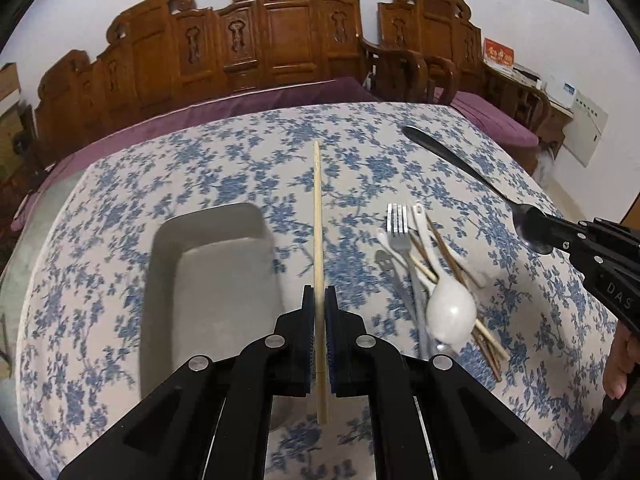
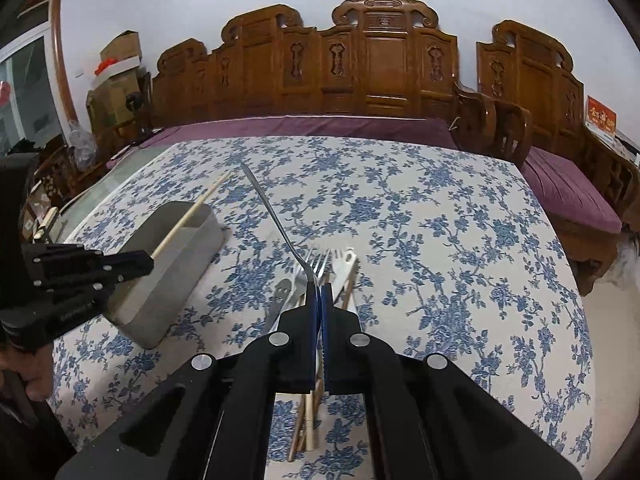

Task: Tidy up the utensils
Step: 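Lower the chopstick into the grey tray with the left gripper while the right carries the steel spoon, then lower the steel spoon into the grey tray and open the right gripper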

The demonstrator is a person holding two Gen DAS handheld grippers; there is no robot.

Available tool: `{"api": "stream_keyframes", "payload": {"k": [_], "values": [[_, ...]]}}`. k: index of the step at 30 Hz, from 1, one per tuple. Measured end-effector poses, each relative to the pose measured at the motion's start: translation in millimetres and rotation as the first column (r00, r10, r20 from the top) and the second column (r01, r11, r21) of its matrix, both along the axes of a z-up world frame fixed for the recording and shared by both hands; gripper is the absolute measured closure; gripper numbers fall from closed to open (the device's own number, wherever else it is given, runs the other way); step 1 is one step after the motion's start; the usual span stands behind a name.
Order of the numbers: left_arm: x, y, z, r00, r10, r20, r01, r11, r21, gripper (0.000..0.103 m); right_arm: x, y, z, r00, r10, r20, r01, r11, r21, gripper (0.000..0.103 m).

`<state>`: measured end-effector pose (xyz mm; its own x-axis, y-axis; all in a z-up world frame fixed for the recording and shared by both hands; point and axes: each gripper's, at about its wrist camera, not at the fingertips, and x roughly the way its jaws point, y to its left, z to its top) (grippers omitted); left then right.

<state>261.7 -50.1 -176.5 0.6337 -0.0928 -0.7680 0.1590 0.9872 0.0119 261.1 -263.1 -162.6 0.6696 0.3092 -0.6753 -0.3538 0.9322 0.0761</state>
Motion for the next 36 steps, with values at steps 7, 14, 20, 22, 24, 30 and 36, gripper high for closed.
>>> {"api": "stream_keyframes", "payload": {"k": [7, 14, 20, 22, 24, 30, 36], "values": [[-6.9, 30.0, -3.3, 0.999, 0.034, -0.008, -0.034, 0.999, -0.001, 0.099, -6.0, 14.4, -0.7, 1.000, 0.022, -0.002, -0.022, 1.000, -0.005, 0.100], [-8.4, 59.1, -11.7, 0.998, 0.064, -0.026, -0.064, 0.998, -0.026, 0.099, -8.8, 41.1, 0.8, 0.999, 0.036, 0.002, -0.036, 0.999, -0.035, 0.101], [-1.4, 75.4, -21.1, 0.996, 0.069, -0.051, -0.071, 0.997, -0.035, 0.099, -7.7, 81.6, 5.0, 0.997, 0.071, 0.005, -0.070, 0.996, -0.060, 0.101], [1.6, 80.9, -25.2, 0.995, 0.072, -0.063, -0.074, 0.996, -0.043, 0.098, -5.1, 94.7, 4.0, 0.997, 0.076, -0.001, -0.075, 0.996, -0.055, 0.100], [4.9, 86.6, -28.2, 0.995, 0.075, -0.068, -0.079, 0.996, -0.050, 0.098, -1.8, 108.1, 1.1, 0.997, 0.076, -0.009, -0.076, 0.996, -0.051, 0.100], [4.0, 103.7, -27.8, 0.995, 0.088, -0.050, -0.091, 0.993, -0.078, 0.094, 9.7, 140.3, -13.9, 0.996, 0.067, -0.060, -0.068, 0.998, -0.017, 0.100], [-1.0, 124.8, -15.8, 0.994, 0.103, -0.024, -0.105, 0.988, -0.109, 0.094, 14.2, 172.2, -27.7, 0.994, 0.063, -0.094, -0.066, 0.997, -0.033, 0.100]]}}
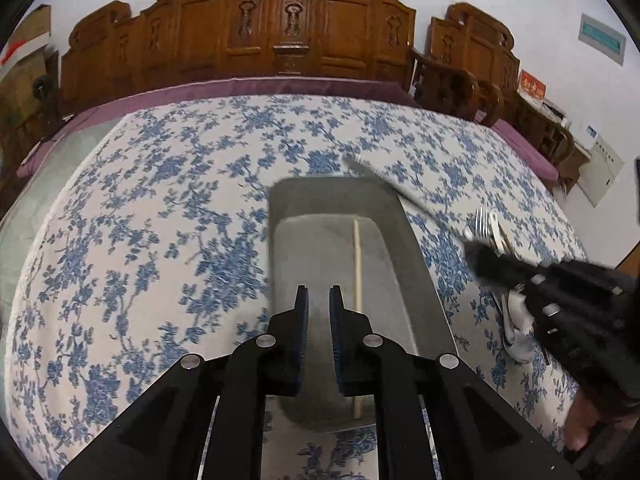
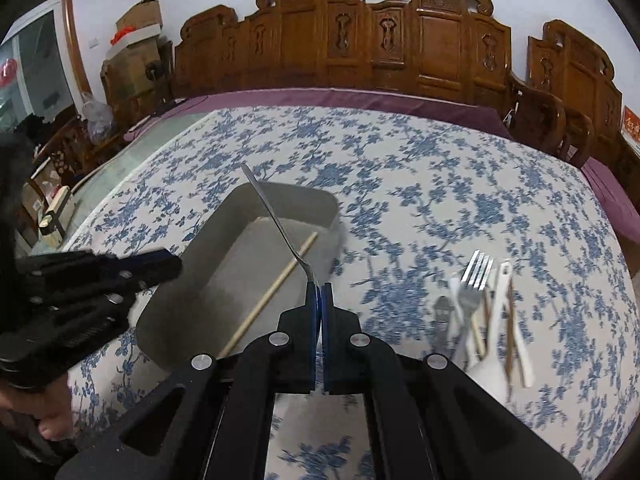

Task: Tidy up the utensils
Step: 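Lower the steel spoon into the grey tray and open the right gripper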

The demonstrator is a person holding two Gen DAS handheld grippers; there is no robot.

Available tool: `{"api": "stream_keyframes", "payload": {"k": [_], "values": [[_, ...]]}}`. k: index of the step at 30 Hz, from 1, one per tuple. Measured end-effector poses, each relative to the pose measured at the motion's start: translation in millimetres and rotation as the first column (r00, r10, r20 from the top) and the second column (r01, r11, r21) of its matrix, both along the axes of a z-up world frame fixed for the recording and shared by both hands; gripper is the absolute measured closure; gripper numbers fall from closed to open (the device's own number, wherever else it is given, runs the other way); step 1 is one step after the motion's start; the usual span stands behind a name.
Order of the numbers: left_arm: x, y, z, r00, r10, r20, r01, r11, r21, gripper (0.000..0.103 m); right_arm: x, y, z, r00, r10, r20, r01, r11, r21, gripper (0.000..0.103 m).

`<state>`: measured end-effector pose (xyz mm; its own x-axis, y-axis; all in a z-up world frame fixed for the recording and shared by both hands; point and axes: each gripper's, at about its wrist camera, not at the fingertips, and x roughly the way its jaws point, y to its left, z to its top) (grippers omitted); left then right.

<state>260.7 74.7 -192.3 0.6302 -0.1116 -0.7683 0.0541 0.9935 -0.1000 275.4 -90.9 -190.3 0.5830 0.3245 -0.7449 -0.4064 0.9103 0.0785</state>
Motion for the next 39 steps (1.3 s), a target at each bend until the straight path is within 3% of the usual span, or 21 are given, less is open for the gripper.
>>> {"api": "stream_keyframes", "payload": {"k": [14, 23, 28, 37, 39], "values": [[-8.4, 39.3, 24.2, 0.997, 0.056, 0.051, -0.056, 0.998, 0.006, 0.094, 15.1, 54.9, -21.8, 1.000, -0.016, -0.022, 0.013, 0.994, -0.110, 0.100], [-9.9, 48.3, 29.6, 0.995, 0.073, 0.061, -0.073, 0.997, -0.007, 0.093, 22.7, 64.9, -33.1, 0.999, -0.023, -0.047, 0.016, 0.989, -0.144, 0.100], [-9.4, 49.6, 29.4, 0.996, 0.074, 0.059, -0.073, 0.997, -0.011, 0.093, 19.3, 63.5, -34.6, 0.998, -0.009, -0.067, 0.002, 0.994, -0.110, 0.098], [-9.9, 49.3, 30.0, 0.995, 0.075, 0.060, -0.075, 0.997, -0.009, 0.088, 2.0, 60.6, -32.6, 0.980, 0.122, -0.157, -0.111, 0.991, 0.079, 0.086], [-10.3, 48.8, 30.2, 0.995, 0.074, 0.062, -0.073, 0.997, -0.006, 0.088, -2.4, 60.3, -29.0, 0.977, 0.150, -0.151, -0.135, 0.985, 0.105, 0.074]]}}
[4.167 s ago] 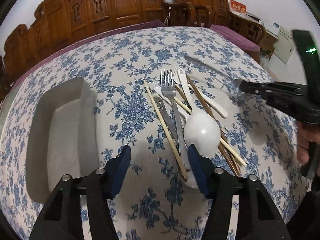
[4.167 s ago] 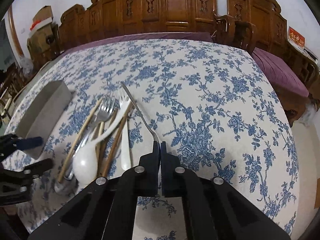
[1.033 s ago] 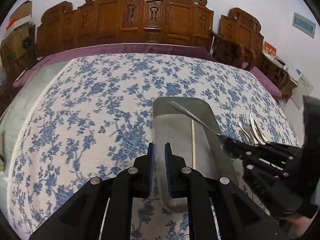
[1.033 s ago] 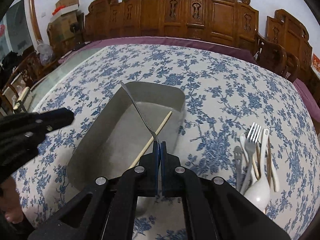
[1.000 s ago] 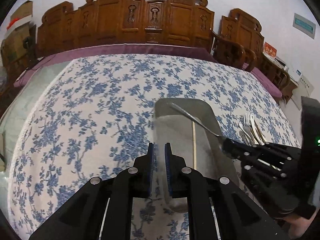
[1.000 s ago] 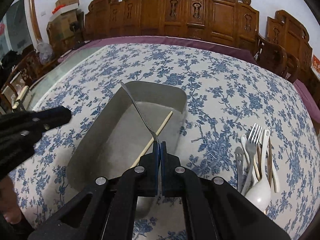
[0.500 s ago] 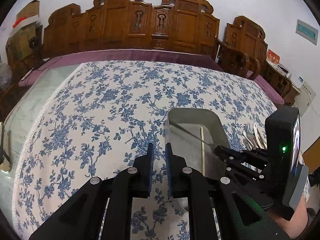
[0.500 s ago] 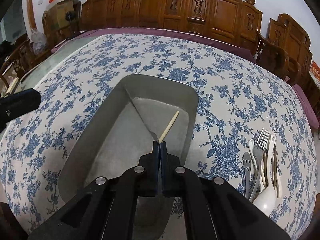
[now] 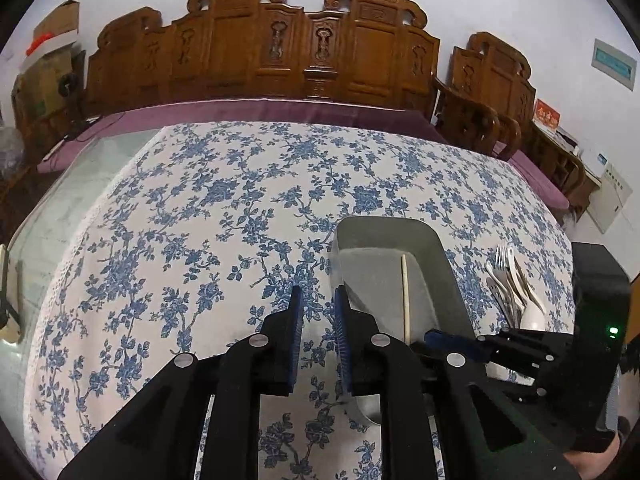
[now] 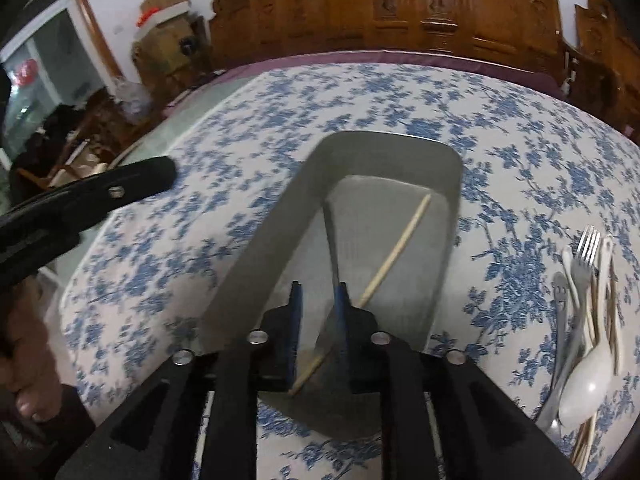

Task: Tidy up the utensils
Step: 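Lower the steel spoon into the grey tray and open the right gripper, then grasp the white plastic spoon from the utensil pile with the right gripper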

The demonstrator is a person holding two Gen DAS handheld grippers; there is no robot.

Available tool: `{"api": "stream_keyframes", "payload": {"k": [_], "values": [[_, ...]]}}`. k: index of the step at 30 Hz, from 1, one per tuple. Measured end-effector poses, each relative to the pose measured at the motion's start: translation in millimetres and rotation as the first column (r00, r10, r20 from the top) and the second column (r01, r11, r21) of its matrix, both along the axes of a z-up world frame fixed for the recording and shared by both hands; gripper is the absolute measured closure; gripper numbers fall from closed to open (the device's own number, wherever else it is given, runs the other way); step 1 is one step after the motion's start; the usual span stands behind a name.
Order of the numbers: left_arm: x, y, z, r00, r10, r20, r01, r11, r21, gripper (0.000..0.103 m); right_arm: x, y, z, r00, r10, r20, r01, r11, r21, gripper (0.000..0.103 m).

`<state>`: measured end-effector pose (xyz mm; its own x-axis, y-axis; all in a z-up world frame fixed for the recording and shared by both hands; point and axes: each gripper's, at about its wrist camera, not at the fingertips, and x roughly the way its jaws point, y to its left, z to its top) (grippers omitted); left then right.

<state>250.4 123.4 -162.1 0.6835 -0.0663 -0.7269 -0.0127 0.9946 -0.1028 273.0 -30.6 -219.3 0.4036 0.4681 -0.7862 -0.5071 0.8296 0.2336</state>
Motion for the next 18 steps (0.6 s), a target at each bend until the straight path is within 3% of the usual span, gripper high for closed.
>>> {"api": "stream_keyframes", "payload": {"k": [2, 10, 18], "values": [[-0.2, -0.6, 0.7, 1.000, 0.001, 0.001, -0.001, 1.000, -0.001, 0.088, -5.3, -3.0, 5.6, 0.999, -0.005, 0.039, 0.006, 1.000, -0.016, 0.068], [-3.2, -12.2, 4.0, 1.000, -0.014, 0.015, 0.014, 1.000, 0.009, 0.085, -19.3, -43.2, 27.6, 0.989, -0.010, 0.151, 0.016, 0.999, -0.040, 0.068], [-8.4, -34.7, 7.9, 0.998, -0.054, 0.034, 0.053, 0.998, 0.015, 0.070, -35.1, -108.3, 41.8, 0.973, -0.043, 0.228, 0.061, 0.995, -0.074, 0.063]]}}
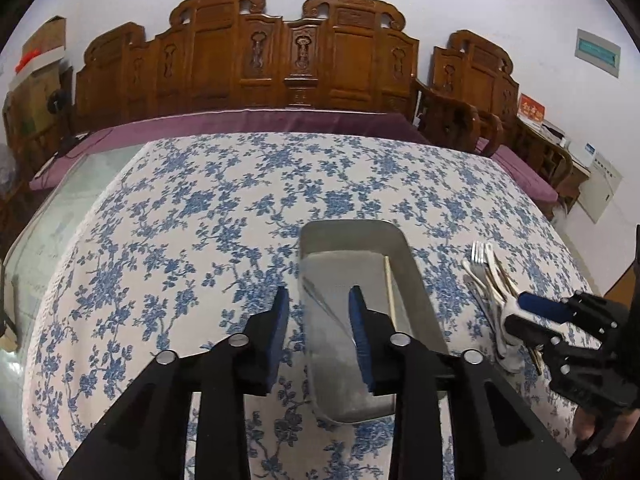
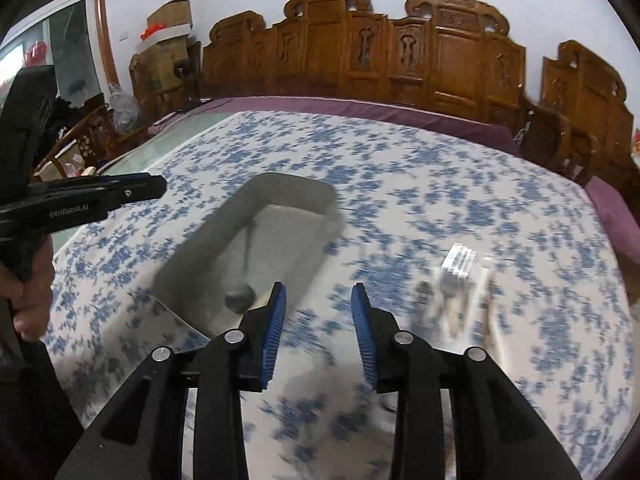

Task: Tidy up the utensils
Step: 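Grasp the white plastic spoon from the utensil pile with the right gripper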

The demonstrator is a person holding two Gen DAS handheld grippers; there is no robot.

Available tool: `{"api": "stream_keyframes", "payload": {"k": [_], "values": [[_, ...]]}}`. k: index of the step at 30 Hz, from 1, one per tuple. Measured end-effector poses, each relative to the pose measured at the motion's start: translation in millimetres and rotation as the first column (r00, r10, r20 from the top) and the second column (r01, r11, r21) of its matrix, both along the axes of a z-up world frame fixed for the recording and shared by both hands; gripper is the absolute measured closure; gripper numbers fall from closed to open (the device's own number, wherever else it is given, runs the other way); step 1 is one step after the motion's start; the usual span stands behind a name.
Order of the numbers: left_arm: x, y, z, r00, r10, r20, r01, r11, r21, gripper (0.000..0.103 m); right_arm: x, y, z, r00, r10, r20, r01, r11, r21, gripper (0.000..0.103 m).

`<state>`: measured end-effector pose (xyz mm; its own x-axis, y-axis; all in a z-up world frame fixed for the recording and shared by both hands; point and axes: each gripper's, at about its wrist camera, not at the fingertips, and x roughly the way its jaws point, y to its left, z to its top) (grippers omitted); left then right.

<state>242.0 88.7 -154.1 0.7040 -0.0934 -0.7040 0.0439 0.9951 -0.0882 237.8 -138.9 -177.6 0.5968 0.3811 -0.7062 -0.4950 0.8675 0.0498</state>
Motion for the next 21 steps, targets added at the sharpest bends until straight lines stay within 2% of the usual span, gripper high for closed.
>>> {"api": "stream_keyframes", "payload": {"k": [5, 9, 13, 21], "values": [[-5.9, -16.1, 0.4, 0.999, -0.032, 0.010, 0.032, 0.999, -0.008, 0.063, -8.3, -36.7, 2.9, 0.999, -0.039, 0.024, 0.039, 0.999, -0.026, 0.061], [-9.8, -33.7, -1.4, 0.998, -0.068, 0.013, 0.068, 0.998, -0.014, 0.055, -6.3, -68.6, -0.3, 0.996, -0.089, 0.025, 0.090, 0.995, -0.033, 0.055], [-13.2, -52.8, -5.8, 0.994, -0.108, 0.011, 0.108, 0.994, -0.005, 0.054, 4.4, -94.2, -9.2, 0.990, -0.141, 0.003, 0.141, 0.989, -0.034, 0.055], [-20.2, -82.0, -16.6, 0.987, -0.158, 0.004, 0.158, 0.987, 0.003, 0.052, 18.0, -93.6, -43.5, 0.986, -0.150, -0.069, 0.148, 0.988, -0.036, 0.055]]}}
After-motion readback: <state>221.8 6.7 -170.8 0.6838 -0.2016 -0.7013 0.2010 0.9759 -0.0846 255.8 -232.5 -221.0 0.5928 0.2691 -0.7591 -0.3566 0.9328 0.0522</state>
